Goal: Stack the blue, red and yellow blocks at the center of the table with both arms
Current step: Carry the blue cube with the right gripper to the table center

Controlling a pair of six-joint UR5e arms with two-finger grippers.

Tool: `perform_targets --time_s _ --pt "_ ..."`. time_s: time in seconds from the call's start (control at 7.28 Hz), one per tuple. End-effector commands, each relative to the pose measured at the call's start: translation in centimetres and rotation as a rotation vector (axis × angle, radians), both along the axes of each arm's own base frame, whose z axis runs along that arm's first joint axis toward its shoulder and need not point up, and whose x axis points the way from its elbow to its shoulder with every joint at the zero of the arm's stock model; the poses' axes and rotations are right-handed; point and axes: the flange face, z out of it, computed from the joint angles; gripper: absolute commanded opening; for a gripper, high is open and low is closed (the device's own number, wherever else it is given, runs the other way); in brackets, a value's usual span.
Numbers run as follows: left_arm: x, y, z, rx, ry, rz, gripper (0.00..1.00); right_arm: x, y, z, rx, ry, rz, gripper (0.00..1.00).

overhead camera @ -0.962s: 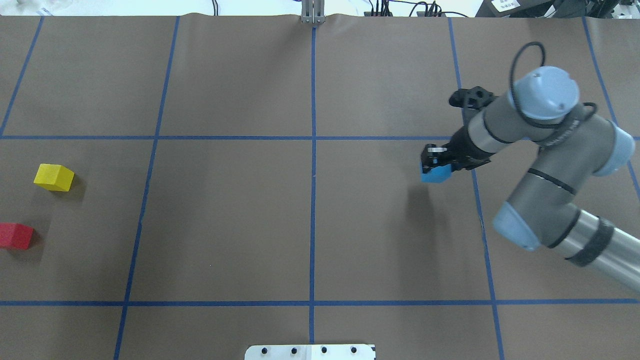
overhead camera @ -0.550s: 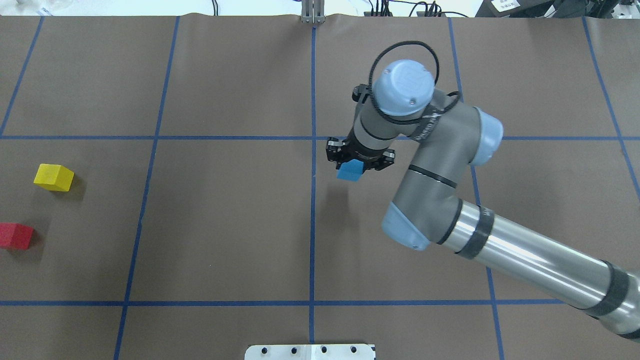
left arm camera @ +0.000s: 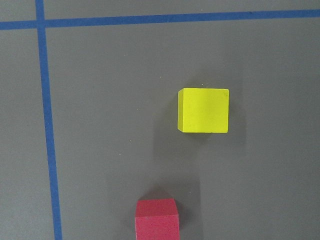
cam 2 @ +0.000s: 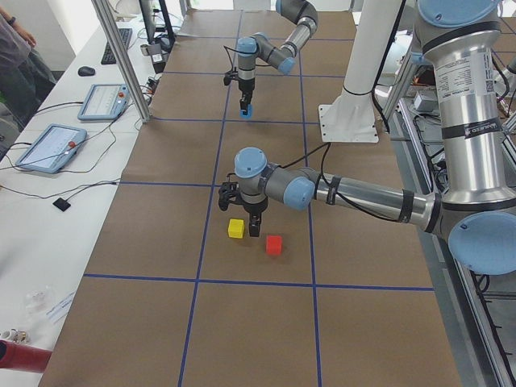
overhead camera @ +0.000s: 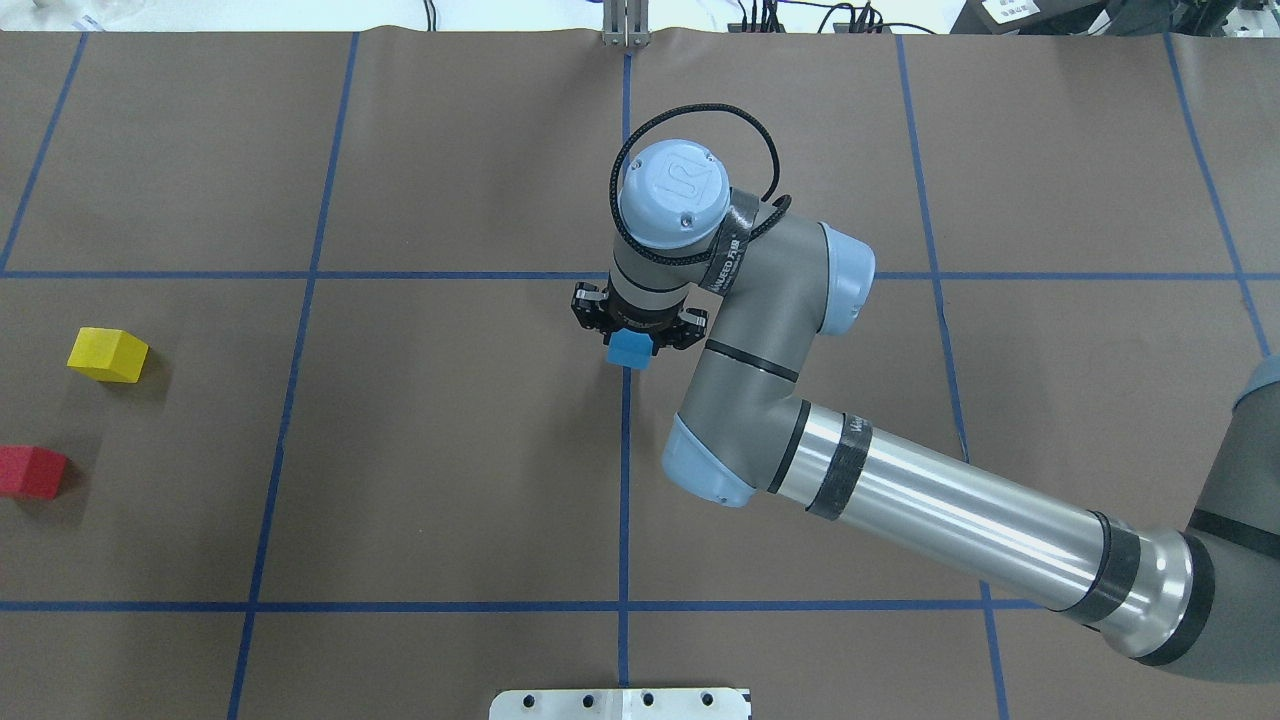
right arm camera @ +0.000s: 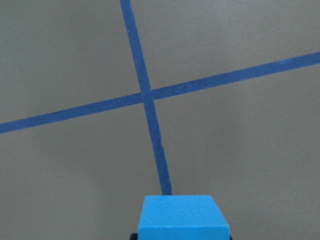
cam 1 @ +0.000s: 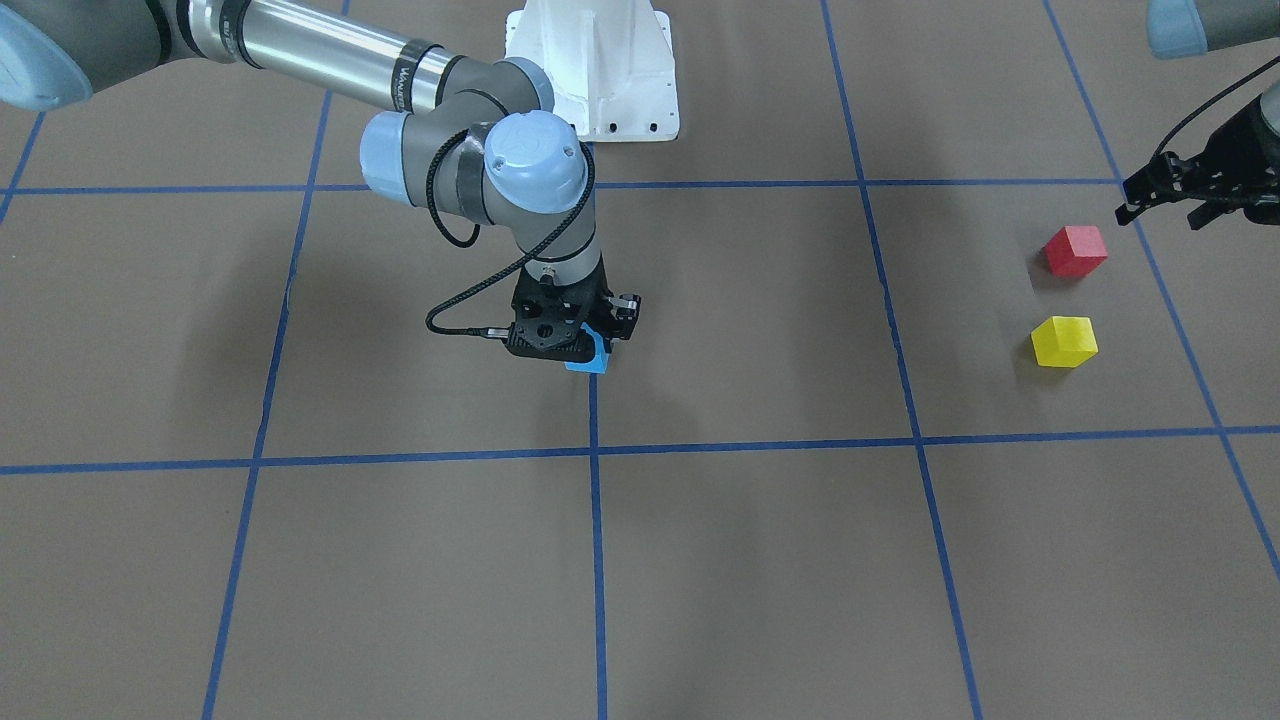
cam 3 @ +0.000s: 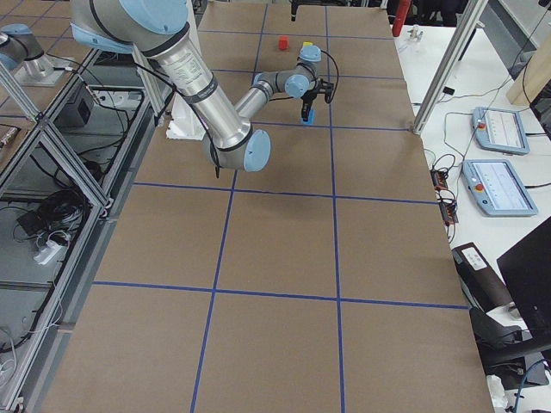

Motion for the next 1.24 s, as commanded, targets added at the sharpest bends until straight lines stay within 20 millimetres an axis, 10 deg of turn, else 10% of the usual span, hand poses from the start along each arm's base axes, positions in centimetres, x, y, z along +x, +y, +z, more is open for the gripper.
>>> perform_targets --time_s 0.0,0.41,0.69,1.1 --pt "0.00 0.00 -0.05 0.001 0.000 0.000 1.00 -1.38 1.24 0.46 0.013 0.016 -0.013 0.00" --pt "0.00 -0.01 -0.18 0.007 0.003 0.000 1.00 -1.44 1.19 0.72 0.092 0.025 -0.081 0.02" --pt "0.00 -0.01 -0.18 0.007 0.003 0.000 1.00 -1.58 1.38 0.84 0.092 0.026 -0.085 0.48" --pt "0.01 -0.02 -0.22 0.009 0.004 0.000 1.00 -1.77 1.36 1.10 0.093 0.032 -0.084 0.81"
